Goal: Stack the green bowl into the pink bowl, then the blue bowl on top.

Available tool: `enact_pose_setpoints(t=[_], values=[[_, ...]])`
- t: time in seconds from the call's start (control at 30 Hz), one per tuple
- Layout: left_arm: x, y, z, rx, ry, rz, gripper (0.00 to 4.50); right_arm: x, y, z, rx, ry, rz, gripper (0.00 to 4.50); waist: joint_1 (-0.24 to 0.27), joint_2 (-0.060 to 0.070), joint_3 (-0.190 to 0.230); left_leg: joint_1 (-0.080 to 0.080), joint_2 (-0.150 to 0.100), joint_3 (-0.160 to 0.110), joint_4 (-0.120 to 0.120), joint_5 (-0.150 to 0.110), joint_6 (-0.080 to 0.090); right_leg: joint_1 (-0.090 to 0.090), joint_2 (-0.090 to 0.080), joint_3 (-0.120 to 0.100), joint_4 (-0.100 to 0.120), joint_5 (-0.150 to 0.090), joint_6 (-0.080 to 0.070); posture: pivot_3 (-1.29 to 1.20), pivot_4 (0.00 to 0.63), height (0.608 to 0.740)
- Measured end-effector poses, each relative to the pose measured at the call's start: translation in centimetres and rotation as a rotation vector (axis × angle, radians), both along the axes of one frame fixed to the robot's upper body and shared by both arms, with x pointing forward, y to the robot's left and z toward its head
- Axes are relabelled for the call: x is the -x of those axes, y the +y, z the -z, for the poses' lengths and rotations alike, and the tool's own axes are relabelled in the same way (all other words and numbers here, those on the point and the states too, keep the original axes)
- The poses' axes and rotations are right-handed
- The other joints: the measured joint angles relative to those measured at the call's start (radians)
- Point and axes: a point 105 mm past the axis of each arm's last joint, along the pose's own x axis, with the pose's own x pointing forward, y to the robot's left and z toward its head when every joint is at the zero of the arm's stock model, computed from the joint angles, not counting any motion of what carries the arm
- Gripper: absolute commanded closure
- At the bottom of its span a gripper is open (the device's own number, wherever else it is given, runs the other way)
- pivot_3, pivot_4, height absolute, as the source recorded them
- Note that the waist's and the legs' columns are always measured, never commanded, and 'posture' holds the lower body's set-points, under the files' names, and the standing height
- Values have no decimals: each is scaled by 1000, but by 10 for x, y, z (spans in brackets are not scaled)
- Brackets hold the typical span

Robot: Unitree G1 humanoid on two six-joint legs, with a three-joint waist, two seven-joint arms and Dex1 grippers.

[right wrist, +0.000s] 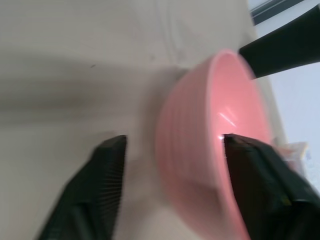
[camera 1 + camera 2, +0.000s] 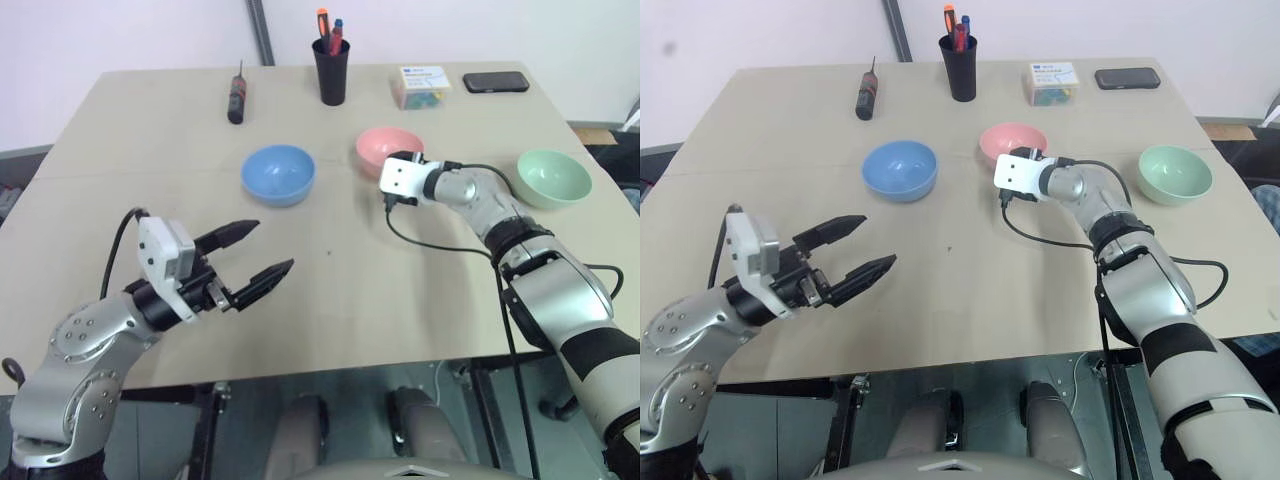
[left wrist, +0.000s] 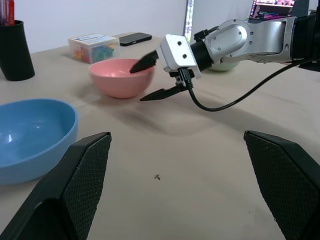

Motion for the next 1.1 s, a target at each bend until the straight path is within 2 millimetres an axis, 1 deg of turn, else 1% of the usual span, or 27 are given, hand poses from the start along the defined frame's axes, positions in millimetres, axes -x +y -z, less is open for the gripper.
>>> enact_pose_setpoints(t=[0.03, 0.07, 0.1, 0.17, 0.27, 0.37, 0.47, 0.53, 0.57, 0.63, 0.67, 0.77, 0.8, 0.83, 0.87, 0.9, 0.93, 1.03, 1.07, 1.1], values=[[1, 1, 0, 2, 0, -9, 0, 1, 2, 1, 3, 8, -13, 3127, -1, 0, 0, 0, 0, 0, 0, 0, 0, 0, 0, 0, 0, 0, 0, 0, 150, 740], [1, 1, -1, 4, -1, -11, 0, 2, 3, 1, 5, 11, -25, 3384, -1, 0, 0, 0, 0, 0, 0, 0, 0, 0, 0, 0, 0, 0, 0, 0, 150, 740], [2, 0, -1, 4, -4, -11, 0, 3, 4, 1, 8, 15, -35, 3801, -1, 0, 0, 0, 0, 0, 0, 0, 0, 0, 0, 0, 0, 0, 0, 0, 150, 740], [3, -1, -2, 3, -8, -10, 0, 4, 5, 2, 12, 25, -47, 4475, -1, 0, 0, 0, 0, 0, 0, 0, 0, 0, 0, 0, 0, 0, 0, 0, 150, 740], [2, -2, -4, 3, -18, -5, 0, 6, 5, 2, 11, 40, -67, 4475, -1, 0, 0, 0, 0, 0, 0, 0, 0, 0, 0, 0, 0, 0, 0, 0, 150, 740], [1, -3, -6, 4, -26, 1, 0, 9, -1, -1, 16, 68, -88, 4475, 0, 0, 0, 0, 0, 0, 0, 0, 0, 0, 0, 0, 0, 0, 0, 0, 150, 740], [-3, -3, -5, 12, -17, 16, 0, 17, -16, -16, 15, 104, -153, 4475, 5, 1, 0, 0, 0, -1, 0, 0, 1, 1, 0, -1, -1, 0, 0, 0, 150, 740], [-6, -4, -5, 15, -17, 27, 0, 33, -32, -22, 27, 144, -198, 4475, 14, 0, 0, 0, 0, -2, -1, -1, 1, 1, 0, -2, -2, 0, 0, 0, 150, 740], [-7, -4, -6, 17, -17, 33, 0, 47, -45, -19, 36, 193, -210, 4475, 24, 0, 0, -1, 0, -3, -1, -1, 1, 2, -1, -3, -3, 0, 0, 0, 150, 740], [-11, 0, -4, 21, -4, 26, 0, 72, -58, -10, 40, 309, -212, 4475, 29, 1, 1, -1, 0, -3, -2, -1, 1, 1, -1, -3, -3, 0, 0, 0, 150, 740], [-12, 1, -3, 24, 1, 25, 0, 85, -59, -7, 40, 358, -217, 4475, 29, 1, 1, -1, 0, -3, -2, -1, 1, 1, -1, -3, -3, 0, 0, 0, 150, 740], [-16, -1, -4, 28, 1, 40, 0, 114, -53, -4, 26, 439, -228, 4475, 23, 1, 1, 2, 0, -2, -2, -1, 1, 2, 0, -2, 0, 0, 0, 0, 150, 740], [-18, -1, -4, 30, -1, 44, 0, 122, -48, -6, 8, 460, -230, 3939, 22, 1, 1, 3, 0, -1, -1, -1, 1, 2, 1, -1, 0, 0, 0, 0, 150, 740], [-21, 0, -5, 30, -3, 43, 0, 130, -43, -2, -25, 483, -209, 3700, 27, 0, 0, 3, 0, -1, -1, -1, 1, 3, 2, -3, 0, 0, 0, 0, 150, 740], [-22, 1, -5, 29, -1, 38, 0, 132, -40, 1, -36, 494, -203, 3528, 28, 0, 0, 2, 0, -1, 0, -1, 1, 3, 2, -3, 0, 0, 0, 0, 150, 740], [-24, 1, -5, 28, 0, 36, 0, 132, -38, 4, -48, 509, -189, 3215, 29, 0, 0, 2, 0, 0, 0, 0, 1, 3, 1, -3, 0, 0, 0, 0, 150, 740], [-25, 1, -5, 26, -2, 37, 0, 133, -37, 6, -55, 520, -180, 2757, 29, 0, 0, 1, 0, 0, 1, -1, 1, 3, 1, -3, 0, 0, 0, 0, 150, 740], [-30, 0, -9, 19, -11, 45, 0, 136, -29, 10, -79, 559, -149, 1584, 30, 0, 0, 0, 0, -1, 1, -1, 1, 3, 1, -3, -1, 0, 0, 0, 150, 740], [-31, -1, -9, 13, -13, 49, 0, 136, -30, 10, -85, 563, -134, 1343, 31, 0, 0, 0, 0, -1, 1, -1, 1, 3, 1, -3, -1, 0, 0, 0, 150, 740], [-31, -1, -9, 9, -12, 51, 0, 136, -30, 10, -89, 566, -125, 949, 31, 0, 0, 0, 0, -1, 1, -1, 1, 3, 1, -3, -2, 0, 0, 0, 150, 740]])
